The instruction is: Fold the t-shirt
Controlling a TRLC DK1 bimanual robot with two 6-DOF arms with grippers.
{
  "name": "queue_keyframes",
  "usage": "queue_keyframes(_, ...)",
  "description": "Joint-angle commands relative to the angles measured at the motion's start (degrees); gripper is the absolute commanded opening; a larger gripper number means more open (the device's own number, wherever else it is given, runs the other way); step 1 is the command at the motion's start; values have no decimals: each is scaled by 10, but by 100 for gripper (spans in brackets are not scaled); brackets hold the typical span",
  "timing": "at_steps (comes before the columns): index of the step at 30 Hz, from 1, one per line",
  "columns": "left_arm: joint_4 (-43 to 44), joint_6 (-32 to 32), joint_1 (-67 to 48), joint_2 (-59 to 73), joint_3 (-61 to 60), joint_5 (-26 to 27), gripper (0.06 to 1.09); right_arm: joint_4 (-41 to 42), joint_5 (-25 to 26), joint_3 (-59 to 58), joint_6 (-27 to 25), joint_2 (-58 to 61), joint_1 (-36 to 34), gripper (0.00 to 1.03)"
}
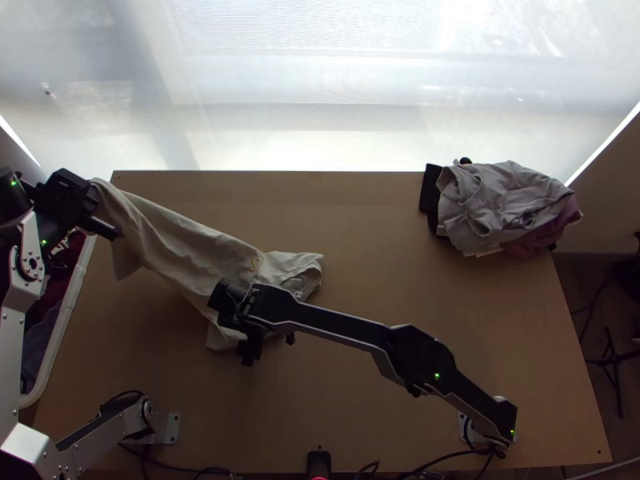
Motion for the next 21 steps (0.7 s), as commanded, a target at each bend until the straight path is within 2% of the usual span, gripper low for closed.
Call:
queue_keyframes(1, 0, 0, 19, 0, 0, 21, 9, 18, 10, 3, -1, 16, 6, 45)
queue_keyframes(5, -1, 2, 29, 4, -6, 29, 9, 18, 9, 6, -4, 19, 7, 3)
queue_keyframes(8, -3, 6, 34, 7, -12, 35, 9, -1, 5, 6, -1, -6, 3, 3)
queue_keyframes(12, -22, 11, 35, 2, -26, 42, 9, -46, -45, 5, 10, -68, -22, 3)
queue_keyframes(14, -38, 17, 35, -8, -35, 49, 9, -73, -50, 0, 10, -104, -38, 3)
queue_keyframes(21, -180, 64, 53, -52, -36, 92, 9, -159, -117, -64, -2, -256, -140, 3)
